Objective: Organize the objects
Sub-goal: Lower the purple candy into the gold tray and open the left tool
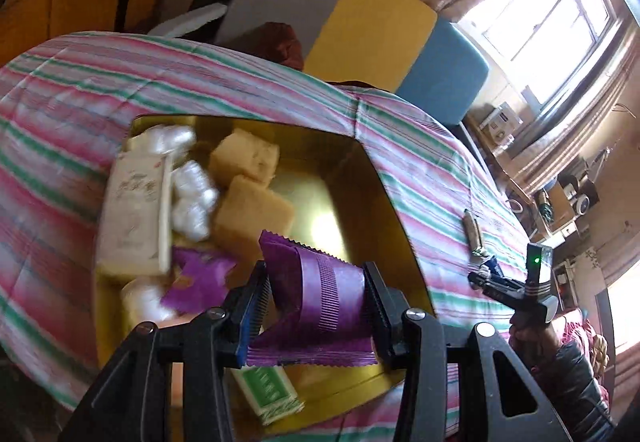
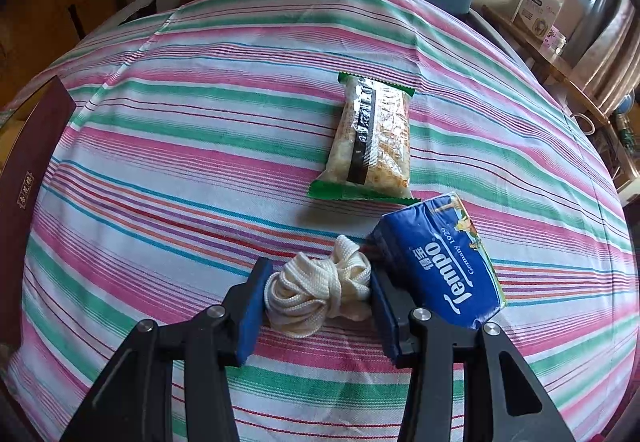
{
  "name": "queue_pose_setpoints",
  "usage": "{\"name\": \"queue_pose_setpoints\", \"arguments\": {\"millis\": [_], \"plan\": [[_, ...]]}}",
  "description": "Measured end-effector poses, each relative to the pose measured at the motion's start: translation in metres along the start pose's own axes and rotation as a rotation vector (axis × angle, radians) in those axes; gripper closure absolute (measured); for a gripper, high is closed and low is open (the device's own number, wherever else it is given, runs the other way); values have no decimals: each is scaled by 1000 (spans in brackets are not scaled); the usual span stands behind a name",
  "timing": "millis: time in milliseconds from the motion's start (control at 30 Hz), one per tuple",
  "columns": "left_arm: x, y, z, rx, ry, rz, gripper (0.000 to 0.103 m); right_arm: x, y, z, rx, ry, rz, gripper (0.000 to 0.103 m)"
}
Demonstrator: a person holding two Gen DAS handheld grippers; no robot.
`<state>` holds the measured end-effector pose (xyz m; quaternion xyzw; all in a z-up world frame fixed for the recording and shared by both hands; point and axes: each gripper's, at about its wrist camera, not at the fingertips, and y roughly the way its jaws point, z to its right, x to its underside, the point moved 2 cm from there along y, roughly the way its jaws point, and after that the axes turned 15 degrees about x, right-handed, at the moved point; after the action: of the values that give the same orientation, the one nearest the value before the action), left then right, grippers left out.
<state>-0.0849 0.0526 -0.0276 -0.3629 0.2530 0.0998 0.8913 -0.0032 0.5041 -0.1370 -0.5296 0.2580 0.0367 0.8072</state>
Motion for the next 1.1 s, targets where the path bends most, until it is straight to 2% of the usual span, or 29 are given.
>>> {"name": "queue_pose_setpoints", "arguments": {"millis": [200,267,333,367,500,600,700,800,967,1033,1100], "plan": [[-44,63,5,-3,-6,-86,57,0,-1,-2,0,1,-2,55],[-58,87,-4,-44,-45,-106,57,0,-2,-2,1,-1,-2,55],[-68,109,-6,-54,-11,-141,57,0,0,-1,-1,-1,-2,55],[-73,121,-9,-88,2,-154,57,0,0,0,-1,-1,-3,55],[-81,155,-28,-154,-26,-205,56,0,0,1,0,-4,-4,55],[-84,170,-37,-181,-24,-231,40,0,0,1,-1,-5,-5,55],[-85,163,-36,-163,-43,-204,39,-1,0,2,-3,-3,-6,55],[-83,144,-24,-183,3,-165,39,-1,0,2,-3,-4,-6,54],[-65,96,9,-207,152,-74,39,-1,0,1,4,-8,-3,55],[-48,77,26,-238,244,-34,39,-1,-1,0,7,-10,-2,55],[-34,63,36,-251,292,4,39,-1,-1,-1,14,-17,3,55]]}}
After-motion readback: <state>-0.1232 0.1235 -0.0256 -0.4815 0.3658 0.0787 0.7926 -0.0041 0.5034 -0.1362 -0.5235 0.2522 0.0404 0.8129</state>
